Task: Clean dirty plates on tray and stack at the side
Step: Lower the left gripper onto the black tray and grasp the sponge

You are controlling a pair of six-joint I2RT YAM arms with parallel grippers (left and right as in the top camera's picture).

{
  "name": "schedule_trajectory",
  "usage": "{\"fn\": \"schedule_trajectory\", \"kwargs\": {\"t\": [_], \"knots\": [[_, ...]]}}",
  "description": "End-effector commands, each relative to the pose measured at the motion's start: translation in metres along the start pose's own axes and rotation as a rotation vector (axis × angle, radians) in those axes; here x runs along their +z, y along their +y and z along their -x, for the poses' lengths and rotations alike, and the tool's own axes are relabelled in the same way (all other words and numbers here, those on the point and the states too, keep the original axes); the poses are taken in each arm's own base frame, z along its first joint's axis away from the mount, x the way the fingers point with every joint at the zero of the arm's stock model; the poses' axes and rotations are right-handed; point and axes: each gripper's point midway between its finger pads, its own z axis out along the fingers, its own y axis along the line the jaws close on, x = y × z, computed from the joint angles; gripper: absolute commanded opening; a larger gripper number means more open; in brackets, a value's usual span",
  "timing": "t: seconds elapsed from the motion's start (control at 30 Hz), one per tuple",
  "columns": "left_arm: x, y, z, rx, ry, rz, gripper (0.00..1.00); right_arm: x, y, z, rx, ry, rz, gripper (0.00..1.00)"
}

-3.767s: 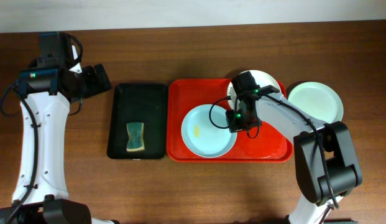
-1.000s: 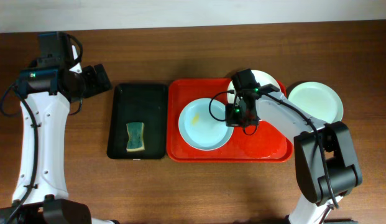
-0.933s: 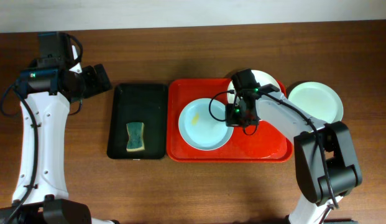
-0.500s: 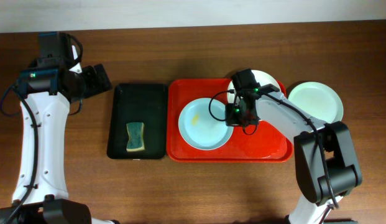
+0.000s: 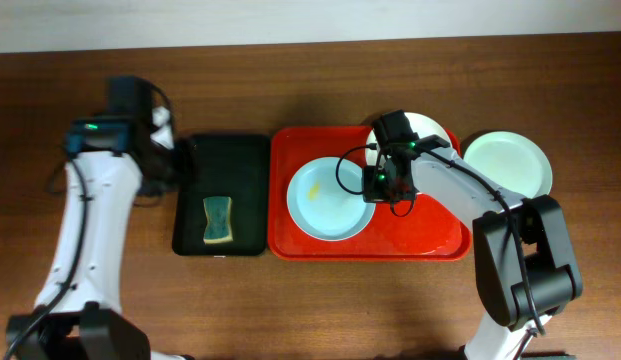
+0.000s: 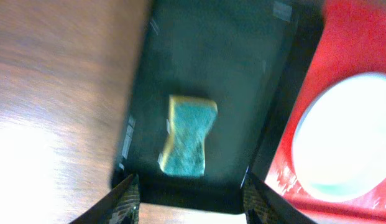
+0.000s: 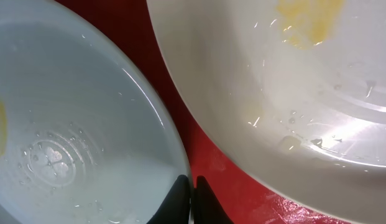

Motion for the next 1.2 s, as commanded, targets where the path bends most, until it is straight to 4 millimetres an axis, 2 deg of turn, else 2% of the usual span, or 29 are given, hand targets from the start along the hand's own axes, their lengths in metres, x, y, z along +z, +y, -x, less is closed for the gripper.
{"fn": "schedule_trajectory", "kwargs": {"t": [0.0, 0.03, 0.17, 0.27, 0.43, 0.57, 0.73, 0.83, 1.17], "knots": [[0.035, -0.014, -0.033, 0.094, 0.088, -0.013, 0.53, 0.003, -0.004, -0.003, 0.005, 0.008, -0.012, 0.06], [0.047, -0.017, -0.041, 0.112, 0.103, -0.012, 0.54, 0.003, -0.004, -0.003, 0.005, 0.008, -0.012, 0.06], [0.072, -0.018, -0.059, 0.180, 0.125, -0.014, 0.53, 0.003, -0.004, -0.003, 0.005, 0.009, -0.012, 0.06], [0.076, -0.011, -0.060, 0.184, 0.122, 0.019, 0.45, 0.003, -0.004, -0.003, 0.005, 0.008, -0.012, 0.06], [0.077, -0.003, -0.053, 0.188, 0.091, 0.071, 0.39, 0.003, -0.004, -0.003, 0.005, 0.009, -0.012, 0.06], [0.080, -0.003, -0.053, 0.187, 0.099, 0.072, 0.39, 0.003, -0.004, -0.003, 0.005, 0.009, -0.012, 0.06], [0.094, 0.001, -0.053, 0.186, 0.127, 0.096, 0.38, 0.003, -0.004, -0.003, 0.005, 0.009, -0.012, 0.06], [0.101, 0.001, -0.049, 0.185, 0.118, 0.093, 0.28, 0.003, -0.004, -0.003, 0.005, 0.009, -0.012, 0.06], [0.118, 0.005, -0.052, 0.184, 0.156, 0.116, 0.28, 0.003, -0.004, -0.003, 0.005, 0.009, -0.012, 0.06]]}}
